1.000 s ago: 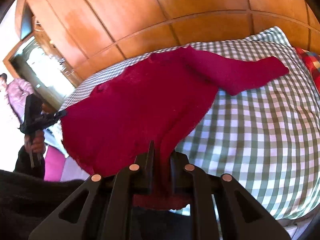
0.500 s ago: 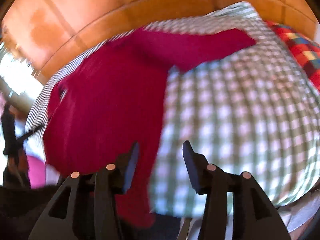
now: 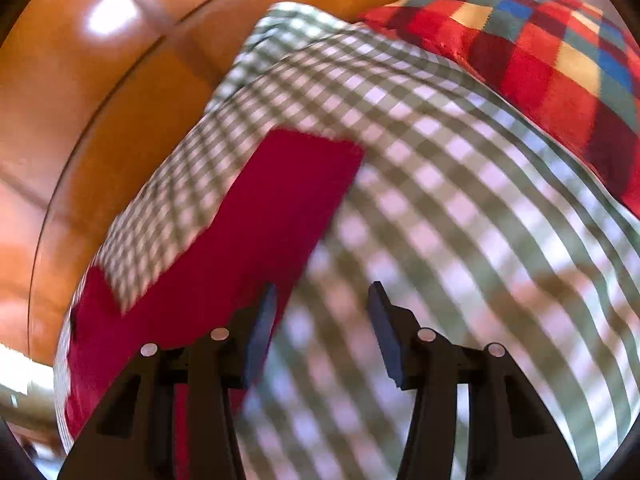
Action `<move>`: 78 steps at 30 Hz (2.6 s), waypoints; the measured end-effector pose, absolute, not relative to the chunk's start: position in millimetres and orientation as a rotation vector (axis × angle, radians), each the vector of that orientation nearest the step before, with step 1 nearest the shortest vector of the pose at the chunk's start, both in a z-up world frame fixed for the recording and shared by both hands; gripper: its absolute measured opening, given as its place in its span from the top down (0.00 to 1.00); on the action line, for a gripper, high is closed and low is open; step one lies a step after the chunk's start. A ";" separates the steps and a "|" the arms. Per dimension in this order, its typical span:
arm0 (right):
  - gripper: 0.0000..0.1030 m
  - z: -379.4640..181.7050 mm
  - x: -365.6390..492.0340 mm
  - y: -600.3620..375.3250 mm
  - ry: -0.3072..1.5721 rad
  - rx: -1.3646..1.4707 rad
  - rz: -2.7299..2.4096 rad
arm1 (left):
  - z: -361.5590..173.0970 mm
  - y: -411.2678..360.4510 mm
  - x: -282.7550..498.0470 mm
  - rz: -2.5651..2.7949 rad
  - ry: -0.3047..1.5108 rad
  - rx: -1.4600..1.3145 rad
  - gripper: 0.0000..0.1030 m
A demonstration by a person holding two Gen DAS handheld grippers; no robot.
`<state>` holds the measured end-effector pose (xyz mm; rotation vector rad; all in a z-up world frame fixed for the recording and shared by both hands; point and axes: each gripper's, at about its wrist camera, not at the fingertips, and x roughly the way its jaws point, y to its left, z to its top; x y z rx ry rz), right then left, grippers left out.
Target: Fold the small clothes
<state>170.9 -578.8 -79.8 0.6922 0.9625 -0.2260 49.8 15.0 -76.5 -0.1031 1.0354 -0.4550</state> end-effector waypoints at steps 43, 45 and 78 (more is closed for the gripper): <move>0.33 111.2 197.9 -202.5 0.683 0.247 0.601 | -33.0 99.1 128.5 -0.419 0.894 -0.499 0.62; 0.33 99.3 192.5 -231.4 0.687 0.264 0.547 | -32.8 104.2 137.7 -0.405 0.888 -0.511 0.62; 0.69 -82.5 171.4 -375.2 0.958 0.187 0.092 | -71.3 79.6 237.3 -0.164 0.981 -0.310 0.92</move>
